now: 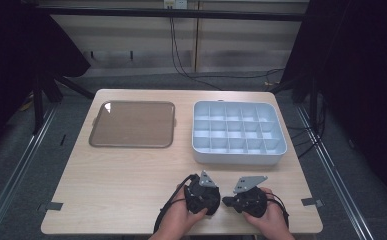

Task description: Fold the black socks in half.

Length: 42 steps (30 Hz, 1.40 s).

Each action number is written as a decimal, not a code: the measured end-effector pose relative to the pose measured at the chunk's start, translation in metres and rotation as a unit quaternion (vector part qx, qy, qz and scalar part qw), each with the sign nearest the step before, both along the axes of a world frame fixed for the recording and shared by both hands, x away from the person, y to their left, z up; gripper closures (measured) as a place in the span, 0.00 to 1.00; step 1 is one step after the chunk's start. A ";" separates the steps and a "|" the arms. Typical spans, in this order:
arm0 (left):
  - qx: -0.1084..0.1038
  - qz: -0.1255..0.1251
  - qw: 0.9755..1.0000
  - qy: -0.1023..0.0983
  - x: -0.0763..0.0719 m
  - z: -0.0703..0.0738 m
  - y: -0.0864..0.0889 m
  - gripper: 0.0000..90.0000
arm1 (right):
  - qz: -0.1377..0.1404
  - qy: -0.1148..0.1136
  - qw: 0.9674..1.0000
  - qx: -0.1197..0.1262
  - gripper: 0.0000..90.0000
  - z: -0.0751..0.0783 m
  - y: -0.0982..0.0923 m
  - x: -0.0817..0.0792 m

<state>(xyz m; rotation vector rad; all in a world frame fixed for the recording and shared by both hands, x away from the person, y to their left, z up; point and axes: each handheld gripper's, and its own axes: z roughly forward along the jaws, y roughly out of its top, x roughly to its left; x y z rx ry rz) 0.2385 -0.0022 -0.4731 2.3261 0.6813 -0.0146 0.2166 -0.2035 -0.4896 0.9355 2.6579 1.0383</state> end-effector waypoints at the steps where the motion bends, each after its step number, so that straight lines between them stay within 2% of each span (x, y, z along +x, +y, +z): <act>1: -0.001 0.003 1.000 0.000 0.000 0.000 0.000 0.93 | -0.002 0.001 1.000 0.000 0.99 0.001 -0.002 0.000; 3: -0.008 0.005 1.000 0.002 -0.001 -0.001 0.000 0.93 | -0.008 -0.002 1.000 0.000 0.99 0.002 -0.004 0.000; 5: -0.003 0.001 1.000 0.003 0.000 -0.001 0.002 0.93 | -0.010 -0.003 1.000 0.000 0.99 0.002 -0.006 0.000; 8: -0.015 0.006 1.000 0.006 0.000 -0.001 0.002 0.93 | -0.013 0.001 1.000 0.004 0.99 0.002 -0.007 0.000; 11: -0.024 0.009 1.000 0.017 0.002 -0.001 0.005 0.93 | -0.014 0.000 1.000 0.002 0.99 0.002 -0.007 0.000; 12: -0.035 0.008 0.999 0.021 0.003 -0.002 0.006 0.92 | -0.011 0.000 1.000 0.004 0.99 0.002 -0.007 0.001; 15: -0.047 0.013 0.998 0.041 0.005 0.000 0.009 0.89 | -0.010 0.001 1.000 0.001 0.99 0.001 -0.006 0.001; 24: -0.034 -0.003 0.999 0.037 0.005 0.009 0.009 0.77 | -0.008 0.001 1.000 0.004 0.99 0.001 -0.006 0.001; 35: -0.034 0.004 0.998 0.043 0.011 0.019 0.015 0.65 | -0.004 0.001 1.000 0.001 0.99 0.001 -0.005 0.001; 42: -0.031 0.007 0.999 0.037 0.013 0.023 0.019 0.57 | -0.003 0.001 1.000 0.002 0.99 0.001 -0.005 0.001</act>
